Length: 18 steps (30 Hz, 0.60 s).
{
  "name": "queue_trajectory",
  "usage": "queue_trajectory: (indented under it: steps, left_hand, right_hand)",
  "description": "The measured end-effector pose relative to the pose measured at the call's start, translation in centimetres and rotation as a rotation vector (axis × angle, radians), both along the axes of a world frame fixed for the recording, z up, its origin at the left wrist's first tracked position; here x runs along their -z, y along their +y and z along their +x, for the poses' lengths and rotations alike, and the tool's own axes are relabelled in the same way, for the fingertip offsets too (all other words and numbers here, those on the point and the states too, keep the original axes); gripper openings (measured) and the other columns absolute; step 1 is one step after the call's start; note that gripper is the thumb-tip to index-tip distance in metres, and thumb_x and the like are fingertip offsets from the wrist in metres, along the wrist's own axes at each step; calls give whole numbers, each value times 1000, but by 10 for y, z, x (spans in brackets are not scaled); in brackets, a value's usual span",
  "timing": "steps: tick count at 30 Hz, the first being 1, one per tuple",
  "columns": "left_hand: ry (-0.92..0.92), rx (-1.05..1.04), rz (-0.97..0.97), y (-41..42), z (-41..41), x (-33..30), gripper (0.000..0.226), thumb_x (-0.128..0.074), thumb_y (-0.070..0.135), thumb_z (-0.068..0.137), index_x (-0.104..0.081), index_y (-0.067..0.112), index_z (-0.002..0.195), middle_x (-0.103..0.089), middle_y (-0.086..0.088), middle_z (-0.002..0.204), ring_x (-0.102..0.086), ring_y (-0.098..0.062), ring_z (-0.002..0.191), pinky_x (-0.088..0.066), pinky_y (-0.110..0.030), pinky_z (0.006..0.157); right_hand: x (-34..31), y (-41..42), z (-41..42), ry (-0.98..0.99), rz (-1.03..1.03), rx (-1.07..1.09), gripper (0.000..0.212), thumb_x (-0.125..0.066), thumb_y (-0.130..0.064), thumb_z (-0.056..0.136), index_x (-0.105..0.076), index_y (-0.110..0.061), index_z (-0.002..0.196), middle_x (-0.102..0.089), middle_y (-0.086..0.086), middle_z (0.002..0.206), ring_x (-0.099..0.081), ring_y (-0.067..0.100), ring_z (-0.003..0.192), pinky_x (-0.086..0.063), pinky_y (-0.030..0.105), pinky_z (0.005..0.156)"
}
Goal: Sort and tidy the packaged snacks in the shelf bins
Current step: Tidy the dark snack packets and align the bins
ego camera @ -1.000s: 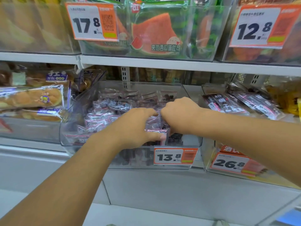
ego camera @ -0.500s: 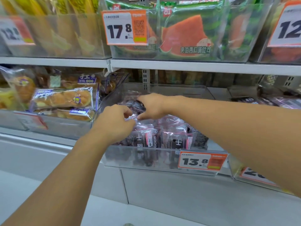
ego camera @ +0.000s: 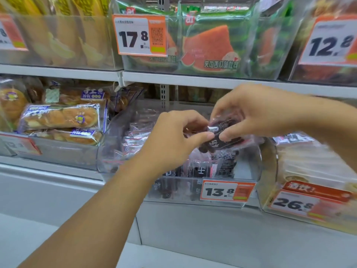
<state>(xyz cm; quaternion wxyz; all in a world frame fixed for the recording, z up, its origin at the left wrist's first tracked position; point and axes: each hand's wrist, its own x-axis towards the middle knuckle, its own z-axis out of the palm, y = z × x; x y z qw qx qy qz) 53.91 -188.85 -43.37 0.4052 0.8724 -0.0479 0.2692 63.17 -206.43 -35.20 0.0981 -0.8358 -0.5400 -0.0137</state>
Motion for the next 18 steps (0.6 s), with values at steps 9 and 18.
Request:
queue_trajectory:
  steps: [9,18]
  left_hand:
    - [241,-107,370,-25,19,10,42,-71,60,81,-70,27,107,-69,11,107,-61,-9,102,-51,-33,89]
    - [421,1,470,-9,17,21,19,-83,42,78,-68,34,87,-66,8,110,-57,-16,107,-48,-39,94]
  right_hand:
    - [24,-30,9,-128,76,105,12,-79,-37,82,-73,-32,92,-69,-9,84,-64,15,82,-54,39,75]
    - [81,7,7,-194,-449,199,33,-76,-32,87,-47,-19,76,-41,-2,73,-48,24,63,-36,31,56]
